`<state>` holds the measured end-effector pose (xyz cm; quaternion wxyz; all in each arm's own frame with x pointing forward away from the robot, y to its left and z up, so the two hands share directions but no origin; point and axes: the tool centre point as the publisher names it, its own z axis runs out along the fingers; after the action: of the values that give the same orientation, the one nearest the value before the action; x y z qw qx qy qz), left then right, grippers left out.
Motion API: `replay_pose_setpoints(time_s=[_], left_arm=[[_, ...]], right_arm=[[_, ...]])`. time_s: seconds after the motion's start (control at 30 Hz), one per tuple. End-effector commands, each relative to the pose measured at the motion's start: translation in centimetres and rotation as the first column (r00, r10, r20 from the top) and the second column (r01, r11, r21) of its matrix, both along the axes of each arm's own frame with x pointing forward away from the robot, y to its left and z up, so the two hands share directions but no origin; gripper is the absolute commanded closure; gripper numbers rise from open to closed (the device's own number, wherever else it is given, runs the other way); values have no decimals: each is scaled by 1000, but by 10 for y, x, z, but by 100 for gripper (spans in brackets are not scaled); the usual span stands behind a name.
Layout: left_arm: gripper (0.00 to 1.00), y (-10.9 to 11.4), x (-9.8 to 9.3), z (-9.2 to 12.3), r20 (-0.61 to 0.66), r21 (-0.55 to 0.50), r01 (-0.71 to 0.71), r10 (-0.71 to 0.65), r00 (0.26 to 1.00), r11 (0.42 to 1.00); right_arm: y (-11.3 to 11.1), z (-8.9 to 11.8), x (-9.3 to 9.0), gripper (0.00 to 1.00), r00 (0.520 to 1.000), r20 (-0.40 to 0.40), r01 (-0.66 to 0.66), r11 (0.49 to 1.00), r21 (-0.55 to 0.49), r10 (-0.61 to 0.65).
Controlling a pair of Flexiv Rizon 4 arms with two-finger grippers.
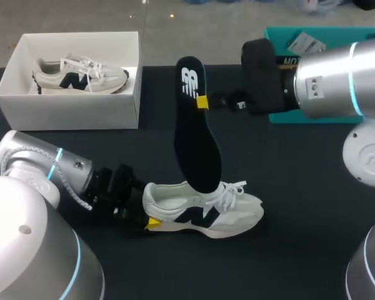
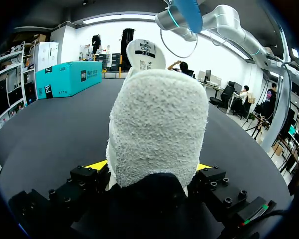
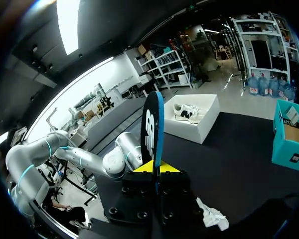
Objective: Take the shoe out of the shoebox, open the shoe tongue, remove and reinsert the insole, then place the shoe into the shoebox
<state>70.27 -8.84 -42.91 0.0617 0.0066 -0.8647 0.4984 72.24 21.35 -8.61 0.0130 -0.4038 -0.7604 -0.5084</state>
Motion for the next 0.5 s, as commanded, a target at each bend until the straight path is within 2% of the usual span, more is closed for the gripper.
replay_pose_setpoints(time_s=[0.03, 0.23, 0.33, 0.5], left_arm=[[100, -1, -1, -3, -1, 4, 0, 0, 1000, 1000], [100, -1, -1, -3, -1, 4, 0, 0, 1000, 1000], [100, -1, -1, -3, -1, 4, 0, 0, 1000, 1000], [100, -1, -1, -3, -1, 4, 0, 0, 1000, 1000]], right_arm=[[-4, 0, -3, 100, 1000, 0, -1, 1000, 3, 1], [-4, 0, -3, 100, 1000, 0, -1, 1000, 3, 1], [-21, -2, -7, 100, 998, -58, 6, 998, 69, -2], [-50, 4, -19, 100, 996, -95, 12, 995, 95, -3]])
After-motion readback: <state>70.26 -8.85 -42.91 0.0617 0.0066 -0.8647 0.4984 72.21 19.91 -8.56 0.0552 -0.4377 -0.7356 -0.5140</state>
